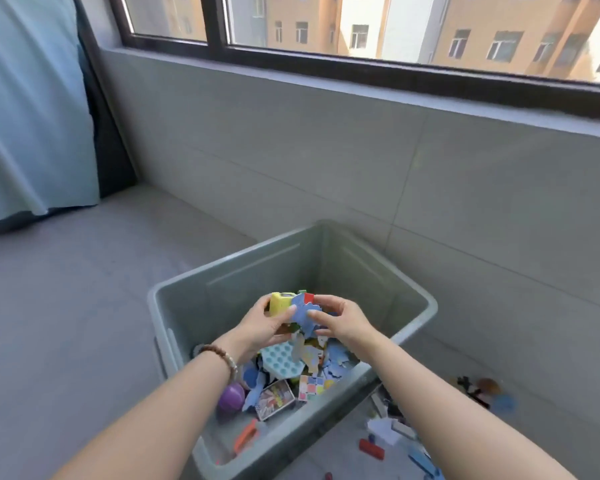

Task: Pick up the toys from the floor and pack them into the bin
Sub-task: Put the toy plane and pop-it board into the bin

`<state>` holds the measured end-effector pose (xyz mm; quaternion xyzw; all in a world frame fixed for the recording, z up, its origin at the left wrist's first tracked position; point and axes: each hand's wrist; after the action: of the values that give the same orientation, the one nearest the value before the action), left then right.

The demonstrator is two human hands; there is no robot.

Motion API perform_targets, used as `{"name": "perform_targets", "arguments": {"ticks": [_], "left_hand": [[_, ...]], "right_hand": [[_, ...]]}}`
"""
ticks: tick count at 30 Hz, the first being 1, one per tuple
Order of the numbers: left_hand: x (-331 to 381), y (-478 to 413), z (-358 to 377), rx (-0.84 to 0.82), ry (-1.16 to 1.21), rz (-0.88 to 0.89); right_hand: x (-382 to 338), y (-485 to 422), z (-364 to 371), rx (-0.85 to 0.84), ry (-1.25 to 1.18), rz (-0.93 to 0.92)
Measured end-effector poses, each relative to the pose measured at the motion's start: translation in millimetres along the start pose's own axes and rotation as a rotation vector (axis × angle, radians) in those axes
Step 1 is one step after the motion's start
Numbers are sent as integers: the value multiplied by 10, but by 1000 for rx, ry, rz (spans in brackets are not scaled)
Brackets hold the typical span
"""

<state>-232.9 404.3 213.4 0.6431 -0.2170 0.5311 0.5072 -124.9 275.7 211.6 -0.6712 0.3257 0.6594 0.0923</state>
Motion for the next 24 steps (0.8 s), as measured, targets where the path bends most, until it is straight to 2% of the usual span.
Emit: {"name": "perform_targets", "arguments": {"ticks": [2,5,9,12,19,24], "left_hand": [[-235,-116,-222,100,-161,-37],[-530,-219,-479,237,-467,-77],[-616,-214,-489,215,-757,-94],[-453,-158,-270,168,-882,-14],[188,125,733,58,-1267,298],[141,316,1482,-70,-1358,467]], "right_hand": [[192,-118,64,47,131,52],[421,-187,-52,28,557,85],[422,-168,-251,-23,886,63],[311,-26,-507,14,1019,80],[95,827,-1296,134,1038,135],[359,1598,-1723,226,946,220]]}}
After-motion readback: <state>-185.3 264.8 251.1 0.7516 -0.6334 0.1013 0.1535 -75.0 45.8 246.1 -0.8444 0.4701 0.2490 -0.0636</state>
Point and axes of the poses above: each hand's wrist, its own y-axis away from the middle knuckle, its own z-axis out of the palm, x = y × z, and after that the axes turned 6 degrees about -x, right-handed
